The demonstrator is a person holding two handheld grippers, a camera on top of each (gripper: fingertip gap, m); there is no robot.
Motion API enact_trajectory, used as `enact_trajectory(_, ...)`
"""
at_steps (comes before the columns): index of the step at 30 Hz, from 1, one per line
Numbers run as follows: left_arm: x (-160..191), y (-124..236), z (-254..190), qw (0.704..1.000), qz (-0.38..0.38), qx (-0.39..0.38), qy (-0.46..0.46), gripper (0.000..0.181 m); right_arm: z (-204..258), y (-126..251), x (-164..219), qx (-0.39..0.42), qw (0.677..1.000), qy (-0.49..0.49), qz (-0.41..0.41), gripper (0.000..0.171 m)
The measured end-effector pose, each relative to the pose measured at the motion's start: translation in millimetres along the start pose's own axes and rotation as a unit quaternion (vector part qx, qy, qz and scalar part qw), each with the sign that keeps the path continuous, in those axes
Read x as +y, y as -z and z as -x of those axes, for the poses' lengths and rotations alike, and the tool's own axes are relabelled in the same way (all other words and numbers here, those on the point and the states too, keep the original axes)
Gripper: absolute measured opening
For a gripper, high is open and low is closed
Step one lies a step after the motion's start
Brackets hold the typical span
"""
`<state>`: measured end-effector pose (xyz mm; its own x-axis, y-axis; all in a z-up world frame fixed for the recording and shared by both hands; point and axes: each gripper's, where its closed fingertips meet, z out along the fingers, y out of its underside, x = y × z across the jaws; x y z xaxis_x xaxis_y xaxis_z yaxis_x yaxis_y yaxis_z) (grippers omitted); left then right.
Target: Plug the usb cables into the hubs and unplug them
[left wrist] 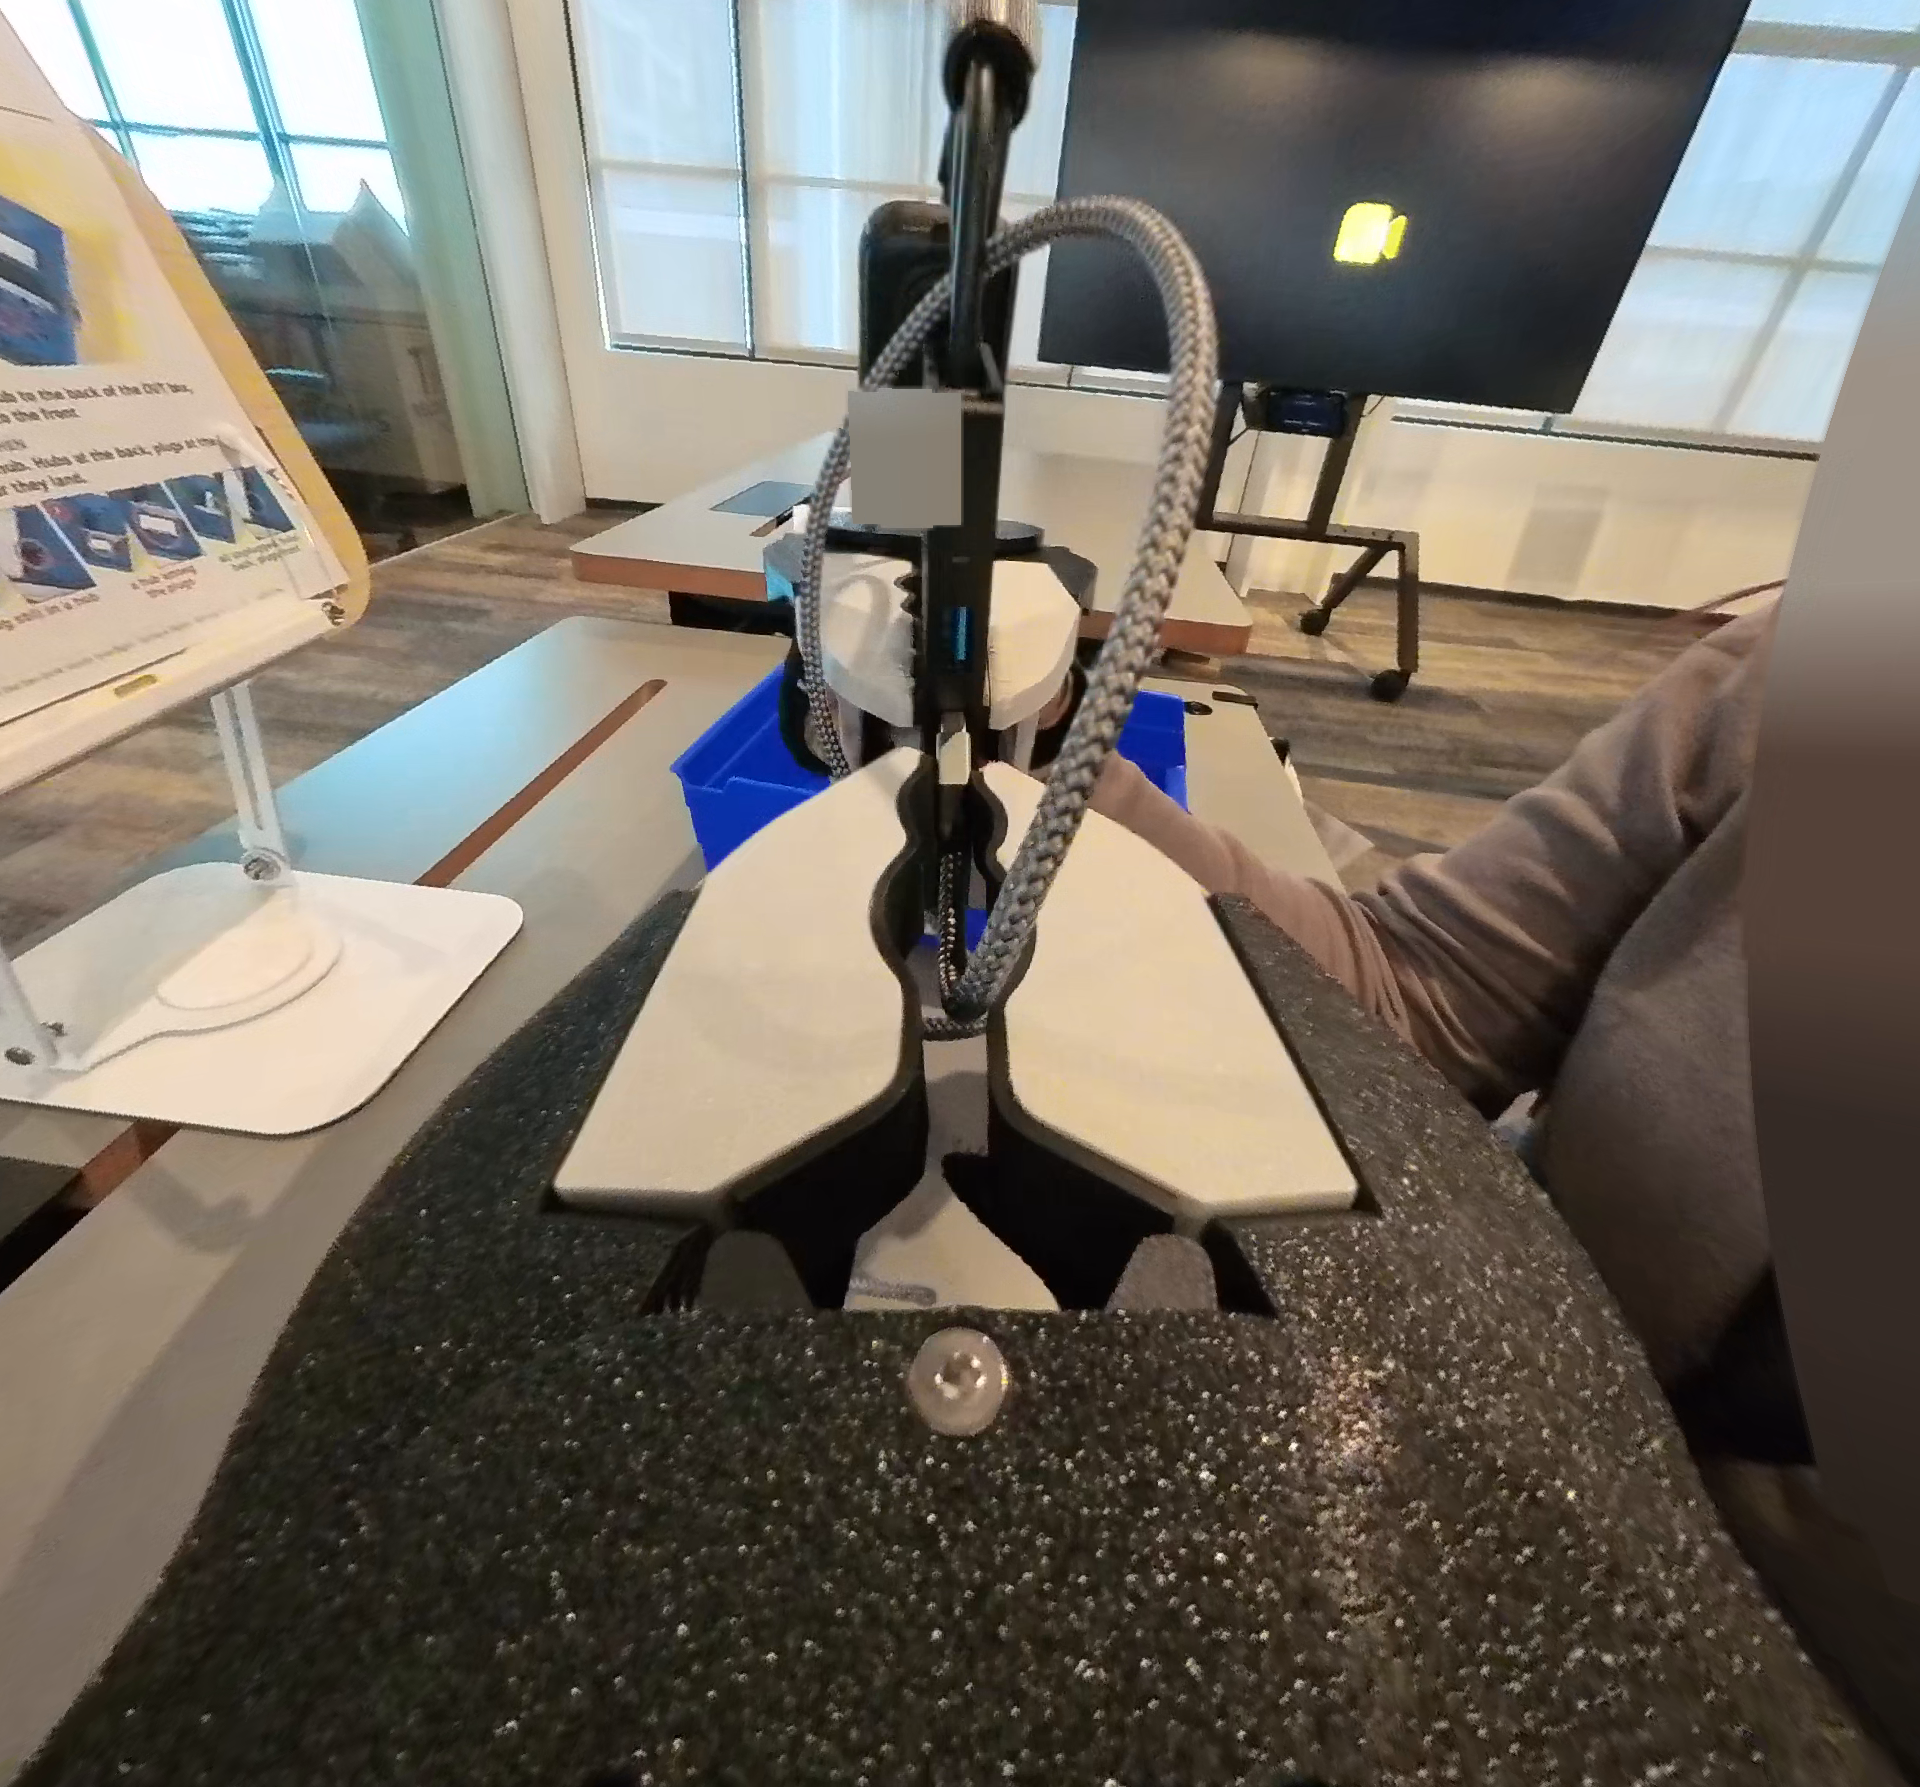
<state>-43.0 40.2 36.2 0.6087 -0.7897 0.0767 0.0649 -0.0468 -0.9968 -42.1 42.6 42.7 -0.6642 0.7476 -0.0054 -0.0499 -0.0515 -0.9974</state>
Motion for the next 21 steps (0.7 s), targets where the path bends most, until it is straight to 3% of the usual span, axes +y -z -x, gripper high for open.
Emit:
enact_trajectory(4, -3.5, 3.7, -4.4, 1.000, -0.013, 0.023, 0.016, 0.007, 3.5, -3.9, -1.3, -0.006, 1.000, 0.004, 0.001, 0.010)
enact_trajectory(10, -6.5, 5.5, 0.6, 0.999, -0.021, 0.009, 0.026, 0.031, 6.5, 0.0, -5.5, -0.014, 1.000, 0.002, -0.011, 0.010)
enact_trajectory(13, -3.8, 2.5, 0.8, 0.999, -0.015, 0.012, 0.029, 0.034, 7.3, -0.6, -5.1, -0.014, 1.000, 0.003, -0.008, 0.010)
enact_trajectory(21, -1.0, -1.3, -3.1, 1.000, -0.001, 0.014, 0.004, 0.006, 4.3, -0.4, -2.7, 0.000, 1.000, 0.004, 0.002, 0.010)
